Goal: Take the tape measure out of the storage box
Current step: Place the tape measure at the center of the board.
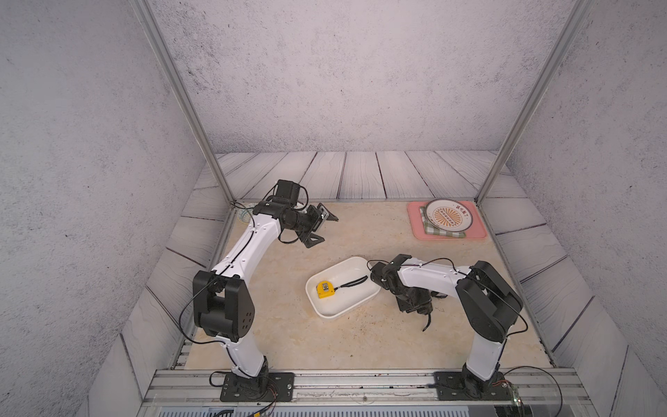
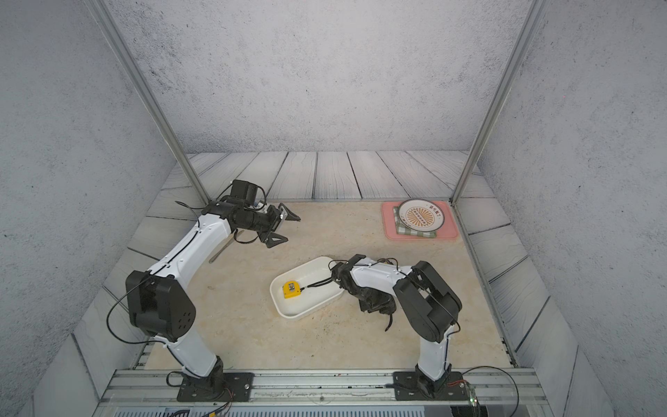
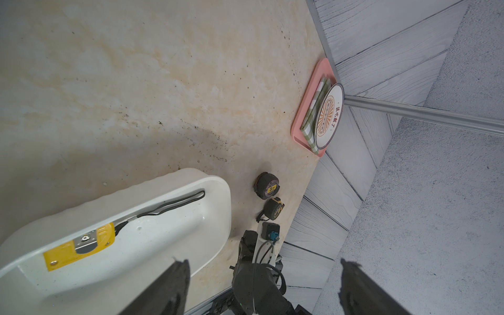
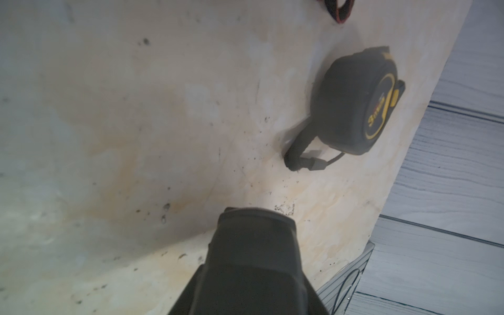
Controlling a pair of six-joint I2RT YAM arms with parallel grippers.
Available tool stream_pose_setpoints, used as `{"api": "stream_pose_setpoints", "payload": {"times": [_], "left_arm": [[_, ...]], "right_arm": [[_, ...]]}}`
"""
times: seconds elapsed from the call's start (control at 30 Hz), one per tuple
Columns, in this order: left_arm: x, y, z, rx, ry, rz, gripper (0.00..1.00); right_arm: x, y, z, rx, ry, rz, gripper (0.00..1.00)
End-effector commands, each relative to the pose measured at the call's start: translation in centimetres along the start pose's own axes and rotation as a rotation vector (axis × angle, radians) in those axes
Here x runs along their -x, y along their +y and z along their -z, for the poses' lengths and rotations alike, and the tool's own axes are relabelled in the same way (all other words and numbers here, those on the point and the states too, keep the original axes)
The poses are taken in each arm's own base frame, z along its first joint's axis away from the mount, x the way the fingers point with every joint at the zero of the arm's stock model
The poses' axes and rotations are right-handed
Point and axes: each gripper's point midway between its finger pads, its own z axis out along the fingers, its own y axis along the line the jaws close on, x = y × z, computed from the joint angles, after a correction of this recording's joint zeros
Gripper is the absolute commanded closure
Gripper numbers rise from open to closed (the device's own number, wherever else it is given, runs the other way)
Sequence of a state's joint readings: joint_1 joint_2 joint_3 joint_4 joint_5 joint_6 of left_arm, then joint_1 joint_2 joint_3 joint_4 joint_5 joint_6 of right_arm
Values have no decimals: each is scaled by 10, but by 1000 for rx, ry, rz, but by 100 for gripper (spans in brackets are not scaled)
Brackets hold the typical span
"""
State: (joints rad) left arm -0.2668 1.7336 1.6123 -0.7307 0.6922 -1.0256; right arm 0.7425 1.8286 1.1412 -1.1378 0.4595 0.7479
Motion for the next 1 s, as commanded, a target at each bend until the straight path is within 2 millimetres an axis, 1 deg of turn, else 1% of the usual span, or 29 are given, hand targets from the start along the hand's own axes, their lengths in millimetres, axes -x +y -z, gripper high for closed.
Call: {"api": "stream_pose_setpoints", "payload": {"times": [0.0,0.1,0.17,0.33,0.57,0.6,0.7,0.87,0.93,0.97], "left_arm": [[-8,-4,9,-5,4,-31,10],[-8,-3,7,-4,10,-30,10],[-7,-3,5,-5,11,-29,10],[-6,-6,5,-10,10,-33,10],[-8,-2,4,-3,20,-28,11],[-8,-2,4,-4,20,-29,11],[-8,-3,5,-7,19,-32,11],[-8,-3,5,-7,20,-31,11],[-9,-3,6,-8,20,-33,11],[-8,-3,6,-8,20,-31,11]], "right_arm": [[0,-6,-7,26,36,-67,100],[6,-13,-8,24,37,-86,100],[9,-14,-9,25,40,-88,100],[10,-8,-14,38,62,-79,100],[15,-4,-18,60,76,-82,100],[15,-4,-19,61,80,-83,98],[15,-2,-21,67,84,-81,81],[15,-1,-21,72,86,-81,61],[16,-1,-21,75,83,-79,51],[16,-1,-21,76,82,-77,48]]}}
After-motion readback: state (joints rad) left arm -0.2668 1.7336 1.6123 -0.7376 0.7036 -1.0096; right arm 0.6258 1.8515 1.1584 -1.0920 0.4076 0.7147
